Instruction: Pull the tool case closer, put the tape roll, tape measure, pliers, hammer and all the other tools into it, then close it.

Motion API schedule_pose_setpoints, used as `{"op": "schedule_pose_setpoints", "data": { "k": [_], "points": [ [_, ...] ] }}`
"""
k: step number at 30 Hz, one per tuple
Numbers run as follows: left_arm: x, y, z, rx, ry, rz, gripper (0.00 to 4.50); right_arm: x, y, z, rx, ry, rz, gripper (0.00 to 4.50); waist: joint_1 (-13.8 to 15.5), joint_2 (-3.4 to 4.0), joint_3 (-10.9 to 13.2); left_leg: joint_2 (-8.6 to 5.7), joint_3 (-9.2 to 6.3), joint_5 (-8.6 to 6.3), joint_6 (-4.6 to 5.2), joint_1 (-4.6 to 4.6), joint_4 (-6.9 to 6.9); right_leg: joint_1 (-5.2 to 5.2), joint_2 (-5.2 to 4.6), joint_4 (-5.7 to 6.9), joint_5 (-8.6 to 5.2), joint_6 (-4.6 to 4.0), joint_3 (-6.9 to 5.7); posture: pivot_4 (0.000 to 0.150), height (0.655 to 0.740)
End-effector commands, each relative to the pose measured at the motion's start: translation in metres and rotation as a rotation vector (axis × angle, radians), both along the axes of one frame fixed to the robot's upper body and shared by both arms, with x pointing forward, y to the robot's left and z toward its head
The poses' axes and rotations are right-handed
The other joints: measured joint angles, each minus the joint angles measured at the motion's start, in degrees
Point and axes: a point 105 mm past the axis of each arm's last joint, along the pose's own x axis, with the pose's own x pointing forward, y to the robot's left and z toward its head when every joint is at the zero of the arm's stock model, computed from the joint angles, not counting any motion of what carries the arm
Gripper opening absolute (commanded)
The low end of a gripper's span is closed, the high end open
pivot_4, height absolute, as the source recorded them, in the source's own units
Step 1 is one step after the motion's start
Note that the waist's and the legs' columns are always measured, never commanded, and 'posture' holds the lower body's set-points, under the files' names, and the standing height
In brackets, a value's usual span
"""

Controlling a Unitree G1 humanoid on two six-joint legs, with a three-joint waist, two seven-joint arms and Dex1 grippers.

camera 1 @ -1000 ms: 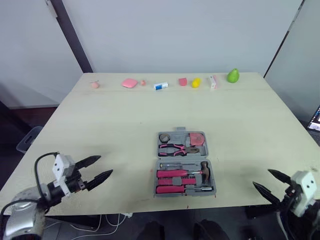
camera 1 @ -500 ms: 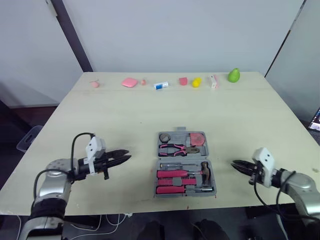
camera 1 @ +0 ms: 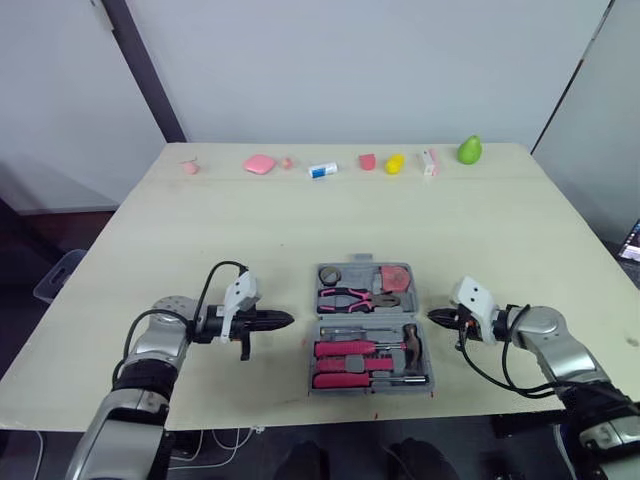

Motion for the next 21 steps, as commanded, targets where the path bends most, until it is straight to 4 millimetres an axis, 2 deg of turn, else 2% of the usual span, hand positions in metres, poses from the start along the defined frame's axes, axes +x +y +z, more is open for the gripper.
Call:
{"op": "schedule_pose_setpoints", "data": {
  "k": [1, 18, 21],
  "points": [
    [0.005, -0.004, 0.001, 0.010, -0.021, -0.013, 0.07, 0.002, 0.006, 0.003, -0.030, -0.029, 0.044, 0.00, 0.00, 0.00, 0.00, 0.00, 0.00, 0.00, 0.00, 0.00, 0.01, 0.00, 0.00, 0.01, 0.00, 0.00, 0.00, 0.150, 0.7400],
    [0.011, -0.023, -0.010, 0.044, -0.007, -0.060, 0.07, 0.004, 0.019, -0.001, -0.037, -0.048, 0.087, 0.00, -0.13, 0.00, 0.00, 0.00, 0.00, 0.00, 0.00, 0.00, 0.07, 0.01, 0.01, 0.03, 0.01, 0.00, 0.01, 0.150, 0.7400],
    [0.012, -0.031, -0.014, 0.046, -0.011, -0.068, 0.07, 0.004, 0.021, -0.001, -0.037, -0.049, 0.091, 0.00, -0.07, 0.00, 0.00, 0.00, -0.01, 0.00, 0.00, 0.00, 0.07, 0.01, 0.01, 0.04, 0.01, 0.00, 0.01, 0.150, 0.7400]
  ]
}}
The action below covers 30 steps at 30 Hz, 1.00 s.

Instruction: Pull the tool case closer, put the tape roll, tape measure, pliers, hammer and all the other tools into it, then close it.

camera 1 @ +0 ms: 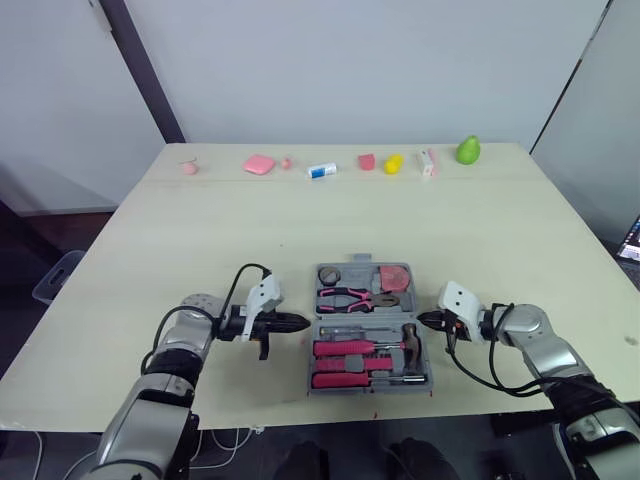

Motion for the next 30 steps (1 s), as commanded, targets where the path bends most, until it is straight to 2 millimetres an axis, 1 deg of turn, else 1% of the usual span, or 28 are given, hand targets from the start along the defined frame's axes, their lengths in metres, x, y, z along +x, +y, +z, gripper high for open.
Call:
{"op": "schedule_pose_setpoints", "data": {
  "k": [1, 5, 9, 16, 21, 26, 30],
  "points": [
    [0.004, -0.009, 0.000, 0.008, -0.032, -0.014, 0.07, 0.001, 0.007, 0.003, 0.000, -0.015, 0.029, 0.00, 0.03, 0.00, 0.00, 0.00, 0.00, 0.00, 0.00, 0.00, 0.00, 0.00, 0.00, 0.00, 0.00, 0.00, 0.00, 0.150, 0.7400],
    [0.007, -0.015, -0.004, 0.013, -0.039, -0.007, 0.07, 0.000, 0.009, 0.002, 0.000, -0.016, 0.036, 0.00, 0.15, 0.00, 0.00, 0.00, 0.00, 0.00, 0.00, 0.00, 0.07, 0.02, -0.01, 0.01, 0.01, 0.01, 0.00, 0.150, 0.7400],
    [0.004, -0.019, -0.009, 0.018, -0.029, -0.035, 0.07, 0.000, 0.011, 0.003, 0.002, -0.019, 0.041, 0.00, 0.15, 0.01, -0.01, -0.01, 0.00, 0.00, 0.00, 0.00, 0.09, 0.04, -0.01, 0.01, 0.01, 0.01, 0.00, 0.150, 0.7400],
    [-0.001, -0.031, -0.013, 0.004, -0.010, -0.089, 0.07, -0.003, 0.021, 0.010, 0.049, -0.005, 0.079, 0.00, 0.15, 0.02, -0.03, -0.01, -0.01, 0.00, 0.00, 0.00, 0.10, 0.04, -0.01, 0.02, 0.01, 0.01, 0.00, 0.150, 0.7400],
    [-0.005, -0.037, -0.014, -0.006, 0.011, -0.118, 0.07, -0.009, 0.021, 0.010, 0.039, 0.023, 0.111, 0.00, 0.15, 0.03, -0.03, -0.01, 0.00, 0.00, 0.00, -0.01, 0.10, 0.04, -0.01, 0.01, 0.01, 0.01, 0.00, 0.150, 0.7400],
    [-0.017, -0.038, -0.020, -0.012, 0.064, -0.169, 0.07, -0.019, 0.018, 0.005, 0.033, 0.077, 0.131, 0.00, 0.13, 0.03, -0.03, -0.01, -0.01, 0.00, 0.00, -0.03, 0.10, 0.04, -0.02, 0.00, 0.00, 0.02, -0.01, 0.150, 0.7400],
    [-0.023, -0.038, -0.021, -0.018, 0.100, -0.184, 0.07, -0.027, 0.014, 0.002, 0.029, 0.104, 0.127, 0.00, 0.16, 0.03, -0.04, -0.01, -0.01, -0.01, 0.01, -0.03, 0.09, 0.04, -0.03, -0.01, 0.00, 0.02, -0.01, 0.150, 0.7400]
  ]
}}
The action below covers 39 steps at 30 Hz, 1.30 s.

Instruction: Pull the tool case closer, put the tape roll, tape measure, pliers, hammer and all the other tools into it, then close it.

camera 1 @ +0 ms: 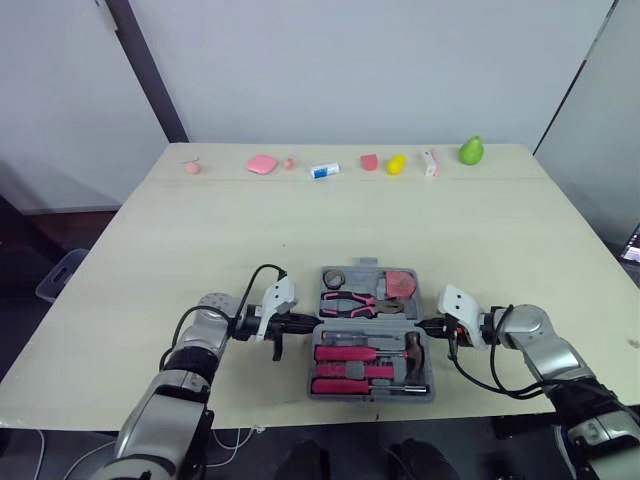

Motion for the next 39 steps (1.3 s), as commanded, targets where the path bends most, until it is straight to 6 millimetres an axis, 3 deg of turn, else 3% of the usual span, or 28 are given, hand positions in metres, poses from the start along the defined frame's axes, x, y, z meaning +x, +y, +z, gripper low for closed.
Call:
{"op": "schedule_pose_setpoints", "data": {
  "k": [1, 10, 25, 33, 37, 39],
  "points": [
    [-0.018, -0.011, -0.014, 0.009, 0.090, -0.082, 0.07, -0.011, 0.011, 0.003, 0.038, 0.021, 0.054, 0.00, -0.01, 0.00, 0.00, 0.00, 0.00, 0.00, 0.00, 0.00, 0.00, 0.00, 0.00, 0.00, 0.00, 0.00, 0.00, 0.150, 0.7400],
    [-0.025, -0.009, -0.018, 0.018, 0.121, -0.091, 0.07, -0.017, 0.006, -0.001, 0.038, 0.037, 0.029, 0.00, 0.00, 0.04, -0.05, 0.00, -0.01, 0.00, 0.00, 0.02, 0.00, 0.01, 0.00, 0.01, 0.00, 0.00, -0.01, 0.150, 0.7400],
    [-0.018, 0.006, -0.013, 0.029, 0.088, -0.024, 0.07, -0.003, -0.012, 0.006, 0.050, -0.012, -0.080, 0.00, -0.08, 0.04, -0.06, 0.00, 0.00, 0.00, 0.00, 0.02, 0.01, 0.01, 0.01, 0.01, 0.00, 0.00, 0.01, 0.150, 0.7400],
    [-0.008, 0.028, 0.018, -0.057, -0.064, 0.103, 0.07, 0.012, -0.044, 0.021, 0.088, -0.021, -0.225, 0.00, -0.34, 0.04, -0.03, 0.03, 0.00, 0.00, 0.00, 0.02, 0.01, -0.01, 0.02, 0.02, 0.00, 0.00, 0.03, 0.150, 0.7400],
    [-0.013, 0.030, 0.048, -0.170, -0.155, 0.108, 0.00, 0.022, -0.056, 0.036, 0.184, 0.006, -0.314, 1.26, -0.18, 0.05, -0.02, 0.08, -0.03, 0.00, 0.00, 0.01, 0.01, -0.02, 0.05, 0.04, 0.00, -0.02, 0.01, 0.150, 0.7400],
    [-0.027, 0.021, 0.062, -0.237, -0.169, 0.040, 0.00, 0.029, -0.055, 0.045, 0.292, 0.059, -0.359, 2.36, -0.12, 0.06, -0.02, 0.06, 0.00, 0.00, 0.00, 0.01, 0.01, -0.02, -0.01, 0.03, 0.00, -0.01, 0.03, 0.150, 0.7400]
  ]
}}
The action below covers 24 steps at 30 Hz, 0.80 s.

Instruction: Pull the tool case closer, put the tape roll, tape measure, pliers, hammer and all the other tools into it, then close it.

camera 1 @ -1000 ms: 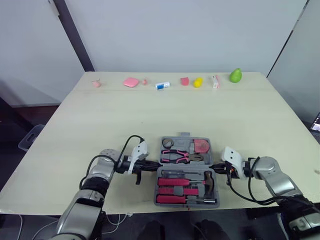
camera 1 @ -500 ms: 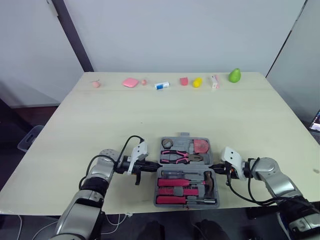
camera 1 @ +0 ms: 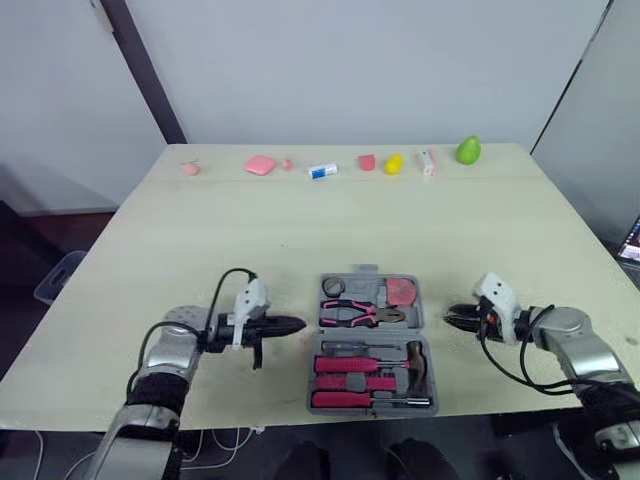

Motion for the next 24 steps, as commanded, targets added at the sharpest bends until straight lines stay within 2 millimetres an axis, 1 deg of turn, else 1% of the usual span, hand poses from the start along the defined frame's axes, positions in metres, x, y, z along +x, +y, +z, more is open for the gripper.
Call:
{"op": "schedule_pose_setpoints", "data": {
  "k": [1, 2, 3, 4, 8, 10, 14, 17, 20, 24],
  "points": [
    [-0.017, -0.015, 0.029, -0.099, -0.066, -0.108, 0.00, 0.013, -0.002, 0.025, 0.202, 0.024, -0.076, 2.87, 0.00, 0.00, 0.00, 0.01, 0.00, 0.00, 0.00, 0.00, 0.00, 0.00, -0.02, -0.02, 0.00, 0.00, 0.02, 0.150, 0.7400],
    [-0.024, -0.019, 0.030, -0.099, -0.060, -0.140, 0.00, 0.017, 0.000, 0.030, 0.268, 0.051, -0.092, 3.43, -0.04, 0.01, 0.01, 0.02, 0.00, 0.00, 0.00, -0.01, 0.00, 0.00, -0.04, -0.04, 0.01, 0.01, 0.03, 0.150, 0.7400],
    [-0.030, -0.023, 0.030, -0.093, -0.052, -0.165, 0.00, 0.020, 0.002, 0.033, 0.311, 0.075, -0.105, 4.08, -0.02, 0.01, 0.01, 0.00, -0.01, 0.00, 0.00, 0.00, 0.00, 0.00, -0.07, -0.02, 0.01, 0.01, 0.05, 0.150, 0.7400],
    [-0.035, -0.027, 0.028, -0.090, -0.039, -0.188, 0.00, 0.024, 0.003, 0.033, 0.333, 0.103, -0.113, 4.42, -0.01, 0.01, 0.01, 0.00, -0.01, 0.00, 0.00, 0.00, -0.01, 0.00, -0.07, -0.04, 0.01, 0.01, 0.05, 0.150, 0.7400],
    [-0.044, -0.040, 0.021, -0.074, 0.004, -0.235, 0.00, 0.034, 0.015, 0.026, 0.350, 0.212, -0.113, 4.48, 0.09, 0.06, 0.03, -0.03, 0.01, 0.00, 0.00, 0.00, -0.01, 0.00, -0.02, -0.02, 0.00, 0.00, -0.02, 0.150, 0.7400],
    [-0.049, -0.046, 0.015, -0.058, 0.023, -0.259, 0.00, 0.039, 0.021, 0.022, 0.339, 0.246, -0.107, 4.48, -0.03, 0.07, 0.04, -0.02, 0.02, 0.00, 0.00, 0.00, -0.02, 0.00, 0.02, -0.03, 0.00, 0.00, 0.00, 0.150, 0.7400],
    [-0.061, -0.061, 0.003, -0.088, 0.078, -0.281, 0.00, 0.053, 0.036, 0.015, 0.342, 0.296, -0.116, 4.48, -0.34, 0.08, 0.05, -0.02, 0.06, 0.00, 0.00, 0.00, -0.03, -0.01, 0.02, -0.04, 0.00, 0.00, 0.04, 0.150, 0.7400],
    [-0.067, -0.061, -0.012, -0.042, 0.112, -0.292, 0.00, 0.057, 0.045, 0.011, 0.359, 0.345, -0.119, 4.48, -0.36, 0.09, 0.05, -0.01, 0.08, 0.00, 0.00, 0.00, -0.04, -0.02, 0.02, -0.04, 0.00, 0.00, 0.05, 0.150, 0.7400],
    [-0.063, -0.063, -0.018, -0.098, 0.160, -0.238, 0.00, 0.057, 0.059, 0.006, 0.384, 0.398, -0.090, 4.48, -0.21, 0.10, 0.05, -0.01, 0.02, 0.00, 0.00, 0.01, -0.06, -0.02, 0.02, -0.03, 0.00, -0.01, 0.00, 0.150, 0.7400],
    [-0.061, -0.062, -0.032, -0.025, 0.168, -0.251, 0.00, 0.055, 0.078, 0.008, 0.432, 0.434, -0.027, 4.48, -0.45, 0.11, 0.04, 0.00, 0.04, 0.00, 0.00, 0.03, -0.08, -0.02, 0.04, -0.02, 0.00, -0.01, 0.02, 0.150, 0.7400]
  ]
}}
